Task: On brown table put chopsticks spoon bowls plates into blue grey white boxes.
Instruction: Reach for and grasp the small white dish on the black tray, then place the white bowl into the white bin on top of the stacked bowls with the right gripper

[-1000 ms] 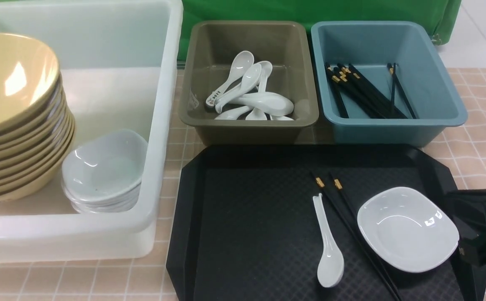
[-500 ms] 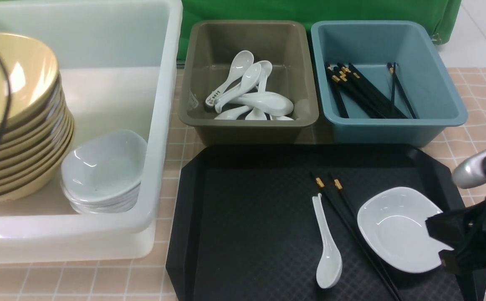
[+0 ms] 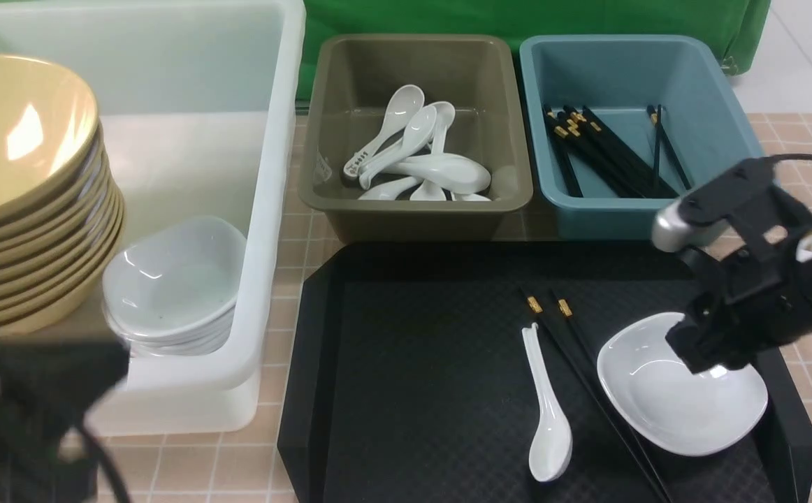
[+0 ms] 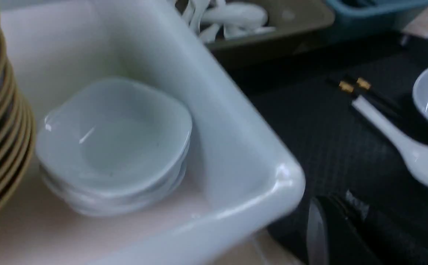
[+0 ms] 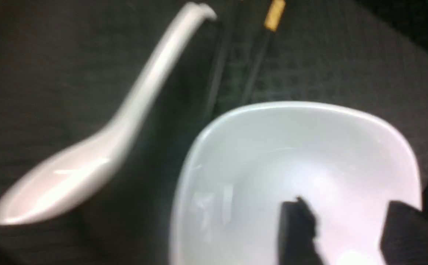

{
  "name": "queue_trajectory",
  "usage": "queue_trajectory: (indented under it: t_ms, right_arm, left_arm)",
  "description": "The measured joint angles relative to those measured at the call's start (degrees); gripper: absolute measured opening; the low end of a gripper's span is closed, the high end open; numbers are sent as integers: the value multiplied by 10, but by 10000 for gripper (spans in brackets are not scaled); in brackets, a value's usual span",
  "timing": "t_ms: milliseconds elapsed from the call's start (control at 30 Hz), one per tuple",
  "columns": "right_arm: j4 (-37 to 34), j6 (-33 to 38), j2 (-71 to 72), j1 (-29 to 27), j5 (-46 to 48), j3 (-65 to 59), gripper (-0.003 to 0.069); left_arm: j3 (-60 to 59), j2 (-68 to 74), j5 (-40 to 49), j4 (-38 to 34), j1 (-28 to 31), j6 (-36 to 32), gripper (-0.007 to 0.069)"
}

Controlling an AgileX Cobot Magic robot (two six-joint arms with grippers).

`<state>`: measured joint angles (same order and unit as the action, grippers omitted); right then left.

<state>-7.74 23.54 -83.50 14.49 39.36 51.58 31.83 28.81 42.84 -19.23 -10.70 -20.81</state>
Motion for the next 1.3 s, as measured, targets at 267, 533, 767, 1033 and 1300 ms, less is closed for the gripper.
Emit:
queue_trajectory:
  t_ms: [267, 533, 767, 1033, 1300]
  right_arm:
    - [125, -109, -134, 0, 8, 49, 489]
    - [112, -113, -166, -1, 2, 60, 356]
    - [62, -99, -77, 0, 51, 89, 99]
    - [-141, -53, -19, 7, 78, 242, 76]
    - [-591, 248, -72, 124, -61, 274, 76]
  left_arm:
    - [-101, -168, -55, 57, -1, 3, 8]
    - [-117, -239, -112, 90, -1, 19, 8]
    - [-117, -241, -125, 96, -1, 32, 8]
    - [-126, -241, -150, 124, -1, 32, 8]
    - [-128, -241, -166, 125, -1, 32, 8]
